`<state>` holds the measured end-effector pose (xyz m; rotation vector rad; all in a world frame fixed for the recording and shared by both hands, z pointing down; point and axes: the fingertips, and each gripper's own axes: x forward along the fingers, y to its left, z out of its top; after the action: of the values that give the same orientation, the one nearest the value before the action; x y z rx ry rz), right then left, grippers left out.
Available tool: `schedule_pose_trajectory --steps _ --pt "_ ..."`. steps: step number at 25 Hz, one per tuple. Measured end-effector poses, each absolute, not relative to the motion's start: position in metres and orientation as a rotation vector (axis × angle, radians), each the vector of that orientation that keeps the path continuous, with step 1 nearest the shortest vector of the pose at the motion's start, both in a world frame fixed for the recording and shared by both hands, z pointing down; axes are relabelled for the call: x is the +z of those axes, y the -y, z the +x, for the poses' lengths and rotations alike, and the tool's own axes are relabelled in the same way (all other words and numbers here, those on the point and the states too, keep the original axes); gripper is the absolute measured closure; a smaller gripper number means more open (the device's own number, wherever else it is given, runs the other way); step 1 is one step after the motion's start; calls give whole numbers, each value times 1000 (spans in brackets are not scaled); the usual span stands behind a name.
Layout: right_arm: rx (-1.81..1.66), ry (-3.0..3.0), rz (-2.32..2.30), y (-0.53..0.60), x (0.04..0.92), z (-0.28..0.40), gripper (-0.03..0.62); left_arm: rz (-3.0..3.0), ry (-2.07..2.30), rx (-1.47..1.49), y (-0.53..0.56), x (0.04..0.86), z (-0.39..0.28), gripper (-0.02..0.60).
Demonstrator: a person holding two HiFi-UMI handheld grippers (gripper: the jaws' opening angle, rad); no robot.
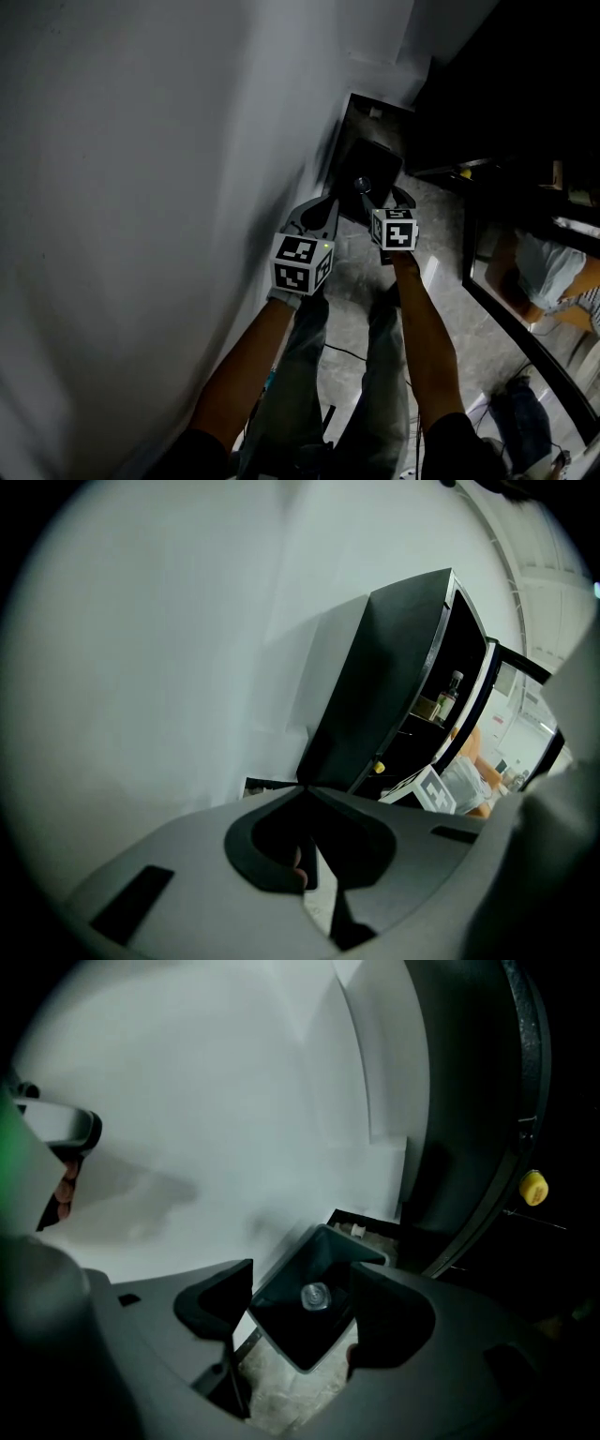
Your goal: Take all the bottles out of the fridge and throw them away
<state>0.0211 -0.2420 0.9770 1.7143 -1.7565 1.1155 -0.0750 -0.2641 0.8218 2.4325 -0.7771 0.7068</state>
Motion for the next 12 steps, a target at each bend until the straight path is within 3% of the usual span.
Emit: schedule_pose_trajectory --steps 6,12 --pt "1085 1764 1798 218 926 35 286 2456 760 675 254 794 -65 580" --pt "1014 1778 1897 188 825 47 410 2474 744 644 234 736 -53 580"
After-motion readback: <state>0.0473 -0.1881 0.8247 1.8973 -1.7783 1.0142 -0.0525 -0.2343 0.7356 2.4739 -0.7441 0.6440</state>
